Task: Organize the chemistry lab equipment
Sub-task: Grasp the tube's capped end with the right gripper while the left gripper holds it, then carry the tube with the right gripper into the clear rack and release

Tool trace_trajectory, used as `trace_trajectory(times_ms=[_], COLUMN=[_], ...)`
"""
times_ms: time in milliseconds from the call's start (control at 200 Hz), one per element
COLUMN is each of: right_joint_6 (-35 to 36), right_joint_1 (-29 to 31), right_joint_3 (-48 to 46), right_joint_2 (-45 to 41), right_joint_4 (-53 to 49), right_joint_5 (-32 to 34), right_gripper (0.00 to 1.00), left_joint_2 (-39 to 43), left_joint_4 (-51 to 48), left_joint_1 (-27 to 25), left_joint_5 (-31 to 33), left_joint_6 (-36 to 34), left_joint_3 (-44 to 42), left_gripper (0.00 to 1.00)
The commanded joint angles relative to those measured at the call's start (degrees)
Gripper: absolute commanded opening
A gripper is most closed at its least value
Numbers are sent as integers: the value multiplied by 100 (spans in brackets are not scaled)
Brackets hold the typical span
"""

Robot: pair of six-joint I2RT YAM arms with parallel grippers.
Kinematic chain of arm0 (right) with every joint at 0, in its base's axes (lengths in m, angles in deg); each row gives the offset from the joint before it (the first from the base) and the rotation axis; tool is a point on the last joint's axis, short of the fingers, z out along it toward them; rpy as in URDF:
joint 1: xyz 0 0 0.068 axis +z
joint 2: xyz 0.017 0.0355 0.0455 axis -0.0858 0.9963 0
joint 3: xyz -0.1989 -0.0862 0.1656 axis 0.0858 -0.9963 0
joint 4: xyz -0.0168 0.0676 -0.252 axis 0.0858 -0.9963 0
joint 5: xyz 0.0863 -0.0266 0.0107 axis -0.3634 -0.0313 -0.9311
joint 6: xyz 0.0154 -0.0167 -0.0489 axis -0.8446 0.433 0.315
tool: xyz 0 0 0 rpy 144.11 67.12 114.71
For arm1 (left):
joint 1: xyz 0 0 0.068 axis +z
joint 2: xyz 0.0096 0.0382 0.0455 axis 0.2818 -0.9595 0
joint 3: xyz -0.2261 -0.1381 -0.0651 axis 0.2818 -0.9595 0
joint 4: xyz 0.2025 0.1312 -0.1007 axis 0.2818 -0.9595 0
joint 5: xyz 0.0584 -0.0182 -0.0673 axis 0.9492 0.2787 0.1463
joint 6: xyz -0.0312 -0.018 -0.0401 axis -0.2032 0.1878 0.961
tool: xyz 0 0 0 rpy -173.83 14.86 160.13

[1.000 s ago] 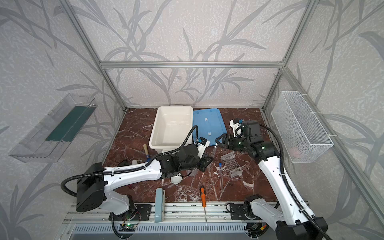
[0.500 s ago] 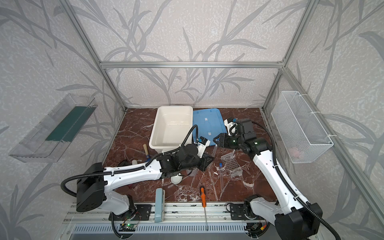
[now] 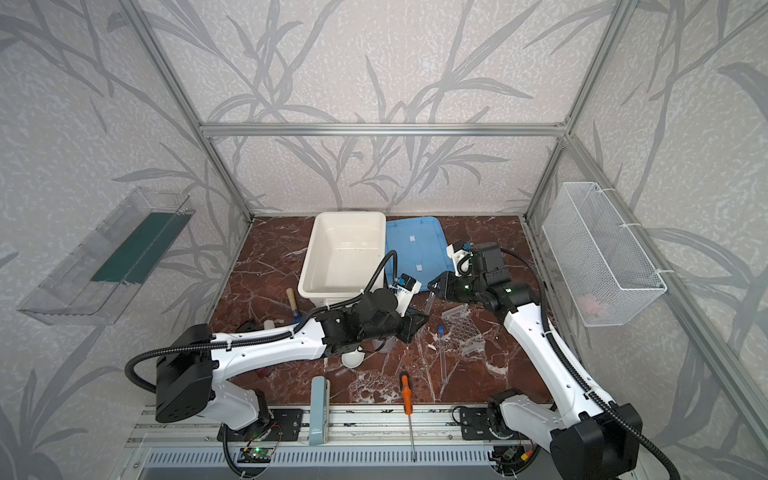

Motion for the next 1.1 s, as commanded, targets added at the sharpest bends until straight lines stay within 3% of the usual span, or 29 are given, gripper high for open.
trace_trajectory(times_ms=[0,90,185,245,395,445,625,710,840,1095], right_joint_6=[44,22,8,25,322,492,1181,1365,1369,1343], right_joint_1=[16,16,16,10,19,16,16,16,16,16], right_joint_3=[-98,-188,-274,-310,-395,-513,-1196,-1536,-1968,-2909], right_joint_2=[-155,-221,-344,-441,-882,-1172,-2412,-2887,-3366,-3801], right_joint_4=[86,119,206,243,146,153,412,559,691,1491], right_joint_5=[-47,75,222,316,948,1347,2767,3233,3682,4357], right_gripper=[20,19,18,17,16,15,16,16,16,16], left_joint_2=[-110,-113,-109,-102,-116,-137,-193,-256,-618,-1125], left_joint_4=[98,128,167,260,403,343,128,-36,-599,-451], left_joint_1=[10,8,8,8,10,15,6,-73,-177,-290], left_joint_5=[-21,-4,45,66,134,157,91,376,717,355], left_joint_6=[16,34,52,74,216,322,714,891,969,1234], left_joint_3=[145,149,143,102,25,75,363,471,810,1101], left_gripper=[16,18,28,40,88,99,99,99,99,99])
